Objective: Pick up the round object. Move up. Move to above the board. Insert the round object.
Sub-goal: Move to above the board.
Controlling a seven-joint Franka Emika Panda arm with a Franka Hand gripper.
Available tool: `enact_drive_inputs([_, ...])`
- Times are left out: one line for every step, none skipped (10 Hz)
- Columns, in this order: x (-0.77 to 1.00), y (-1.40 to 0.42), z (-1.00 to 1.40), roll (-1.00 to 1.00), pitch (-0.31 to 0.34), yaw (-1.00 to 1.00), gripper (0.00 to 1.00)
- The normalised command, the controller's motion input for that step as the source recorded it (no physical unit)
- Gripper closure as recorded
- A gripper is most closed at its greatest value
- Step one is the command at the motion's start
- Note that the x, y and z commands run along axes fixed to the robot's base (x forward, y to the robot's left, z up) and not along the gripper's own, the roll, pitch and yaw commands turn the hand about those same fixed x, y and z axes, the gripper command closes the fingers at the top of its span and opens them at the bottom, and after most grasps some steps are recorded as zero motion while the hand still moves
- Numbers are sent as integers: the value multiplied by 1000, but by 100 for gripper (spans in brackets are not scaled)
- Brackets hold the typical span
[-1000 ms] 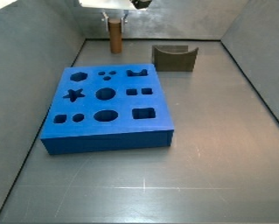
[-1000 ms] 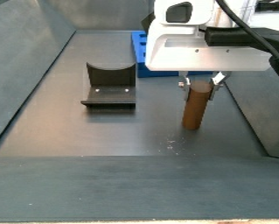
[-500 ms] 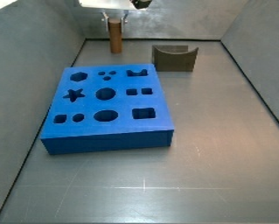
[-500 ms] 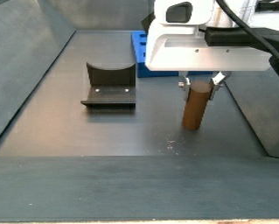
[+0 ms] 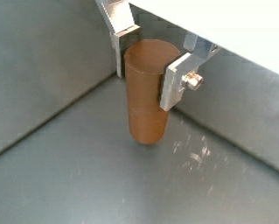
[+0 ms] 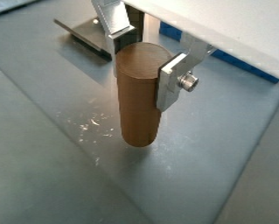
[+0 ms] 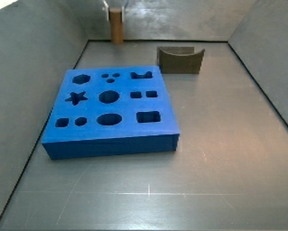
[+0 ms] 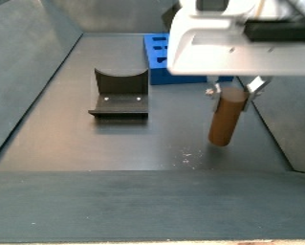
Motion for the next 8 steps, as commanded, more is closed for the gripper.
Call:
enact_drive_inputs([-72,226,1000,-24,142,-51,100])
enact_drive_inputs([-41,157,855,-3,154,-47,100])
enact_drive_inputs([-14,92,652,2,166,-41,100])
enact_drive_inputs([-1,59,499,-3,169,-28,100])
enact_drive_inputs([-1,40,295,12,164,-17,100])
enact_drive_inputs([239,-1000,103,160,201,56,100])
enact_drive_inputs([241,-1000,83,190,164,68,100])
enact_drive_inputs([239,-1000,88,199,122,56,100])
